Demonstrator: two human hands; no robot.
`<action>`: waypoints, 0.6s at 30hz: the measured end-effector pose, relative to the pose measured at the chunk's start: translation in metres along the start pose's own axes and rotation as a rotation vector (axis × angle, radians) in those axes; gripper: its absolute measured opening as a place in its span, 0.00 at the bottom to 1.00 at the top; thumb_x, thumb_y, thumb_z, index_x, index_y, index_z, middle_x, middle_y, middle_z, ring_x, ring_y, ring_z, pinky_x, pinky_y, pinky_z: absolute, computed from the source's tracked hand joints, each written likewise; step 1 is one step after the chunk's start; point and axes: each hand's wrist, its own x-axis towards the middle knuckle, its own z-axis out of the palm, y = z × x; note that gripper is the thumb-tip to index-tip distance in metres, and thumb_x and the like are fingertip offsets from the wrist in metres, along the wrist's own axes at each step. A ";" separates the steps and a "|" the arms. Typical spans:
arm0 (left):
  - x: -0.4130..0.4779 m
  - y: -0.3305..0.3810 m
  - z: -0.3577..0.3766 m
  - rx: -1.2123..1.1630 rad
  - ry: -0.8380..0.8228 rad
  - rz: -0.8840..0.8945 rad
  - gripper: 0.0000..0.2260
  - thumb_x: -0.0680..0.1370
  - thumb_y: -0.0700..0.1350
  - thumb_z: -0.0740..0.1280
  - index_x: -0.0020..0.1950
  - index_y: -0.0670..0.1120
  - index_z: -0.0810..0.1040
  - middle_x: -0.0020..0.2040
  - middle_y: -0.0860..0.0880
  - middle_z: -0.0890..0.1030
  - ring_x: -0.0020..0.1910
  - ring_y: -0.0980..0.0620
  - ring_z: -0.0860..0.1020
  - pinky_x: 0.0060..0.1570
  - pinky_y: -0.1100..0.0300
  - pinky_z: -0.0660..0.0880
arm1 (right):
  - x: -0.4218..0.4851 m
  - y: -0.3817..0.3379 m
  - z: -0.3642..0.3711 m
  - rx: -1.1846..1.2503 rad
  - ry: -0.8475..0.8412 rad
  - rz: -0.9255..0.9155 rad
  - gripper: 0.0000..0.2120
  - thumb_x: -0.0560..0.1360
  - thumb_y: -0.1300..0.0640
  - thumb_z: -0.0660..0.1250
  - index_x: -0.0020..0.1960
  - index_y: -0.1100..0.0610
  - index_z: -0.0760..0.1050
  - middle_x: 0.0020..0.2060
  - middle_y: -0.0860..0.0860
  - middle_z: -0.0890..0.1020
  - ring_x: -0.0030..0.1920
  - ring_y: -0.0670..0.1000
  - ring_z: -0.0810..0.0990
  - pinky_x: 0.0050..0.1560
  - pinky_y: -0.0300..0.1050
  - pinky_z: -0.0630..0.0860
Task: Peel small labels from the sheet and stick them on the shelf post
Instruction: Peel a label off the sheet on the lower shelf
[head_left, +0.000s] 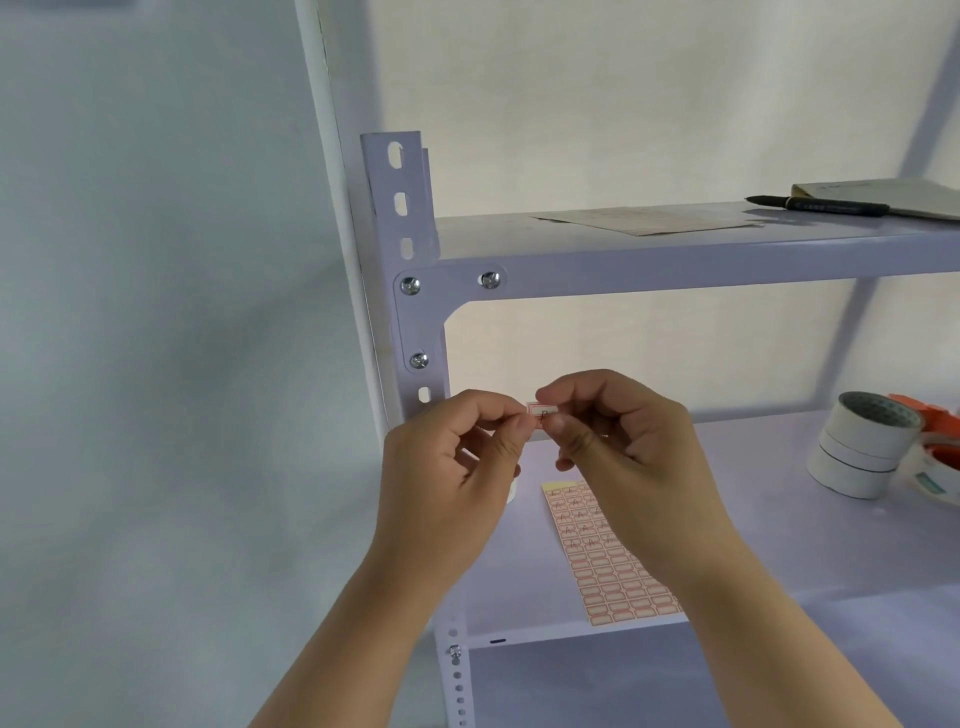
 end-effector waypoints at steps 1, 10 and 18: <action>0.000 0.001 0.001 0.009 0.020 0.011 0.03 0.76 0.47 0.70 0.45 0.54 0.83 0.41 0.57 0.85 0.34 0.56 0.84 0.34 0.67 0.78 | 0.000 0.000 -0.001 -0.010 0.012 0.000 0.13 0.77 0.68 0.68 0.47 0.51 0.81 0.35 0.41 0.84 0.32 0.40 0.80 0.36 0.31 0.75; -0.001 0.006 0.008 -0.219 0.111 -0.152 0.10 0.72 0.39 0.76 0.50 0.53 0.85 0.39 0.55 0.88 0.38 0.54 0.87 0.44 0.58 0.83 | 0.000 0.006 0.000 -0.340 0.137 -0.151 0.11 0.76 0.63 0.70 0.46 0.47 0.83 0.38 0.42 0.84 0.40 0.45 0.81 0.38 0.33 0.75; 0.000 0.006 0.008 -0.067 0.091 -0.015 0.09 0.74 0.39 0.74 0.49 0.52 0.87 0.40 0.57 0.88 0.41 0.58 0.86 0.45 0.63 0.82 | 0.001 0.015 0.003 -0.478 0.175 -0.318 0.06 0.76 0.65 0.67 0.47 0.60 0.83 0.41 0.51 0.82 0.41 0.45 0.78 0.42 0.28 0.72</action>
